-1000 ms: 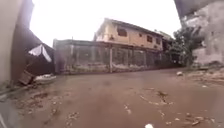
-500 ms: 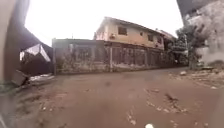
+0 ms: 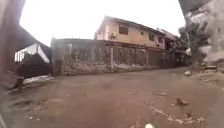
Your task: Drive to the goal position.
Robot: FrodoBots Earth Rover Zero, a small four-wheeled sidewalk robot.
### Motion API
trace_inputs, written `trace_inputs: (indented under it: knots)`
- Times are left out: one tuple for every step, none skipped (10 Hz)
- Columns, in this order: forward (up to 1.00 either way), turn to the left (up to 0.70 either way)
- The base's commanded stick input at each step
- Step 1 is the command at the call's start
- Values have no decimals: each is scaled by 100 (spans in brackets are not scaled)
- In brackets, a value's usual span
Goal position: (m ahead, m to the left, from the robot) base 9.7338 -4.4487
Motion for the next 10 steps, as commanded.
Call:
trace_inputs:
  knots:
    - [60, 0]
    - [60, 0]
    - [60, 0]
    - [60, 0]
    - [60, 0]
    - [60, 0]
    - [60, 0]
    - [60, 0]
    - [60, -3]
    - [60, -7]
